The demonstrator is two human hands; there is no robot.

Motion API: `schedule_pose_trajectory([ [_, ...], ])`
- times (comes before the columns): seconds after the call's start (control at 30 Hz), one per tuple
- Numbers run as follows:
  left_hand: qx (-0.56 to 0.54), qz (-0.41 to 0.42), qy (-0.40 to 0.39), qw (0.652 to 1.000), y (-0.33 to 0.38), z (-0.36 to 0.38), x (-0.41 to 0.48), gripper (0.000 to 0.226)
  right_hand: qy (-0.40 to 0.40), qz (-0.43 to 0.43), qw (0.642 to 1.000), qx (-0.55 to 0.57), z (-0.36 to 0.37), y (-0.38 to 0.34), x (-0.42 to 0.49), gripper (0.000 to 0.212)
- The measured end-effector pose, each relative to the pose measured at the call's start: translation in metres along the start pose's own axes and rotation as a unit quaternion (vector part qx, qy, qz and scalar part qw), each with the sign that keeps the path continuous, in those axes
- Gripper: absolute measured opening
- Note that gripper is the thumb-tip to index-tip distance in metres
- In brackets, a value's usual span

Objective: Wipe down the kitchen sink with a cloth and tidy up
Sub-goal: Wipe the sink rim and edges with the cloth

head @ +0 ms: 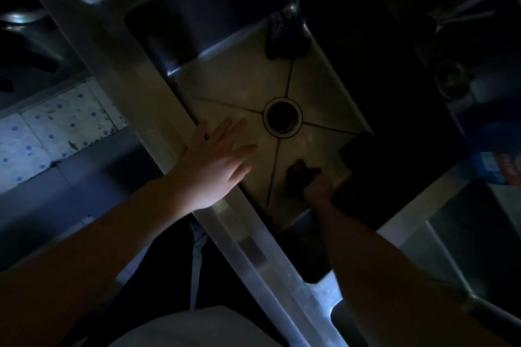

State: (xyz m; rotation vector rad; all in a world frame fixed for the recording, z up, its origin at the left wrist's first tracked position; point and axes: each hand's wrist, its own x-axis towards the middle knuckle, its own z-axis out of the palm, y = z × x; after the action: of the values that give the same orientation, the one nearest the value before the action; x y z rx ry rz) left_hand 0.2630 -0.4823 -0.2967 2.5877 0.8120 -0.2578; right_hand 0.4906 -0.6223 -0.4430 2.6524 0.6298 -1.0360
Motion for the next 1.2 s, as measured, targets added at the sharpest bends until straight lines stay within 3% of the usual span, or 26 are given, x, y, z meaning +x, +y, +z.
schedule_pose_trajectory([
  [0.2, 0.030, 0.008, -0.057, 0.998, -0.004, 0.007, 0.002, 0.045, -0.154, -0.122, 0.979, -0.047, 0.027, -0.009, -0.047, 0.031],
  [0.33, 0.039, 0.027, -0.048, 0.998, -0.007, 0.003, 0.004, 0.044, -0.184, -0.150, 0.969, -0.064, 0.015, -0.012, -0.044, 0.033],
  [0.57, 0.041, 0.040, -0.048, 0.997, -0.003, -0.009, 0.020, 0.045, -0.030, -0.126, 0.991, -0.023, -0.028, 0.015, 0.001, 0.048],
  [0.7, 0.024, 0.059, -0.028, 0.998, -0.004, -0.015, 0.029, 0.041, 0.095, -0.033, 0.995, 0.012, -0.040, 0.014, 0.021, 0.029],
  [0.8, 0.021, 0.069, -0.048, 0.996, -0.011, -0.015, 0.041, 0.040, 0.066, -0.036, 0.997, 0.005, -0.032, 0.009, 0.020, 0.034],
  [0.9, 0.023, 0.074, -0.089, 0.993, -0.023, -0.017, 0.057, 0.041, 0.032, -0.036, 0.999, 0.024, -0.010, 0.004, 0.007, 0.053],
  [1.03, 0.026, 0.124, -0.096, 0.987, -0.044, -0.026, 0.072, 0.042, 0.068, 0.014, 0.995, 0.072, -0.003, -0.003, 0.004, 0.064],
  [1.2, 0.064, 0.165, -0.083, 0.981, -0.081, -0.049, 0.089, 0.044, 0.079, 0.043, 0.993, 0.072, -0.014, -0.007, 0.023, 0.044],
])
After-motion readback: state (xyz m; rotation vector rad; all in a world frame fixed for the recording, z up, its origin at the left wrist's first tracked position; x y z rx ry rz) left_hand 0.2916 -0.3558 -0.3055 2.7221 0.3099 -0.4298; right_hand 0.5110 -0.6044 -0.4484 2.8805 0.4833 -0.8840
